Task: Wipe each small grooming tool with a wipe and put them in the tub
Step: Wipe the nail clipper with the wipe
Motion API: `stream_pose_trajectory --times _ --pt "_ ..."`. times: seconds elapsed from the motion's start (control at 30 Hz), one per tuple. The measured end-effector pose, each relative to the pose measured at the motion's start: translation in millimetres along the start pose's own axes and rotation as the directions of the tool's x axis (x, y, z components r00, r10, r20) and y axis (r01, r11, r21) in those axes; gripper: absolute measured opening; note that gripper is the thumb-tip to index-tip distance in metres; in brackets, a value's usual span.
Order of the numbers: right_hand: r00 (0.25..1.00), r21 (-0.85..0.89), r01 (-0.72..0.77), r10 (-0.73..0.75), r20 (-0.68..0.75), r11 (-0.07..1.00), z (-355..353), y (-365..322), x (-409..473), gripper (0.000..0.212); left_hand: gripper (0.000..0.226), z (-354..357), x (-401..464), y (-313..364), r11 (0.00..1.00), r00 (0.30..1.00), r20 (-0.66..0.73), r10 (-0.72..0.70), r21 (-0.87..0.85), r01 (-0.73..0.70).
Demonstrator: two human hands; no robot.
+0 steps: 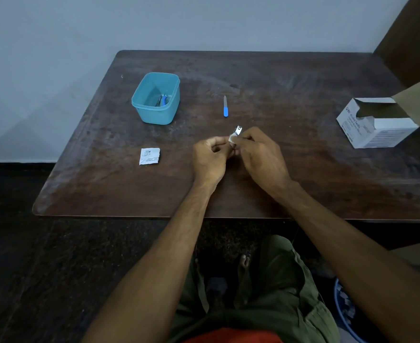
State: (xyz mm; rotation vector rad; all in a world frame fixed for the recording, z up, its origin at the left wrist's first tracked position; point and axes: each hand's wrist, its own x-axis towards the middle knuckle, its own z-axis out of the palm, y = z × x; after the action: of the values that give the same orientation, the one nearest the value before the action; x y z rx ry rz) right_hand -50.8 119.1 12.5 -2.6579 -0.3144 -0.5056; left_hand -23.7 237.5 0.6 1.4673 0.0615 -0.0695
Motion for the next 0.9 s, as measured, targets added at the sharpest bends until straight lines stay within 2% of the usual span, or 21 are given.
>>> stream_pose_trajectory --times 0.13,0.2,0.3,0.37,0.47,0.57,0.63,0.73,0.9 --pt "0.995 0.004 -0.071 0.071 -0.076 0.997 -6.8 9.3 12.9 0.026 0.007 1.7 -0.9 -3.1 1.0 1.0 -0.018 0.015 0.007 -0.015" --pt "0.996 0.02 -0.071 0.072 -0.047 0.997 -4.1 2.4 10.9 0.026 0.008 1.6 0.4 -6.8 0.997 0.997 -0.052 0.048 0.062 -0.045" --pt "1.0 0.024 -0.018 0.018 -0.007 1.0 1.3 -10.3 2.2 0.048 0.011 -0.1 3.6 -9.7 0.987 0.988 -0.113 0.106 0.132 -0.091" --pt "0.999 0.03 -0.036 0.037 -0.035 0.999 -1.7 -9.0 7.1 0.054 0.009 0.9 1.0 -10.3 0.972 0.974 -0.141 0.176 0.181 -0.15" --pt "0.99 -0.021 -0.082 0.079 -0.116 0.996 -8.1 -4.5 18.9 0.038 0.011 4.1 -6.3 -10.2 0.914 0.936 -0.156 0.315 0.314 -0.255" --pt "0.994 -0.076 -0.067 0.06 -0.092 0.995 -4.0 -10.9 21.9 0.018 0.011 4.2 -6.2 -11.6 0.901 0.911 -0.214 0.354 0.338 -0.271" --pt "0.993 -0.053 -0.097 0.093 -0.071 0.994 0.3 -18.2 19.8 0.019 0.011 3.8 -5.1 -11.8 0.895 0.897 -0.24 0.371 0.349 -0.277" --pt "0.999 -0.124 -0.036 0.033 -0.022 0.992 2.5 -17.5 19.3 0.021 0.012 3.8 -5.8 -12.0 0.872 0.883 -0.236 0.405 0.391 -0.296" --pt "0.993 -0.116 -0.119 0.117 -0.026 0.986 -5.1 -10.7 31.5 0.031 0.012 3.8 -5.4 -13.2 0.838 0.874 -0.208 0.44 0.446 -0.315"
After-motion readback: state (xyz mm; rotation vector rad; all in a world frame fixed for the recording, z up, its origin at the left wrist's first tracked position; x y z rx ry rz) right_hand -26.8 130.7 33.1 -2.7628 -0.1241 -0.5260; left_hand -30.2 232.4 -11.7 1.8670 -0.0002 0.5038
